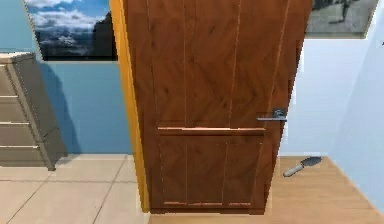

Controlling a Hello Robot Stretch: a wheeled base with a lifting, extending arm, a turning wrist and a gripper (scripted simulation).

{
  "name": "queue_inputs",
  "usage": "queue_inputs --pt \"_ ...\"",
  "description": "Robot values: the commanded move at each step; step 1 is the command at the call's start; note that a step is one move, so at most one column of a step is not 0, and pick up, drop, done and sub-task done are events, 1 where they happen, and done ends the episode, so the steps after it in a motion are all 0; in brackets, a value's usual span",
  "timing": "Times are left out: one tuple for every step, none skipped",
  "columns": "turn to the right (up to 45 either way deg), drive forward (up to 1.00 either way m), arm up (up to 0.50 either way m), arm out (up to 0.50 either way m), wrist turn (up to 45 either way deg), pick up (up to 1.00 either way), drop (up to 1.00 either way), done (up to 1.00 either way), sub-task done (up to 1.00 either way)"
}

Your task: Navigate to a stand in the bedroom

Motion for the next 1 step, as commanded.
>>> queue_inputs --pt "0.0 0.45 0.0 0.0 0.0 0.0 0.0 0.0 0.0"
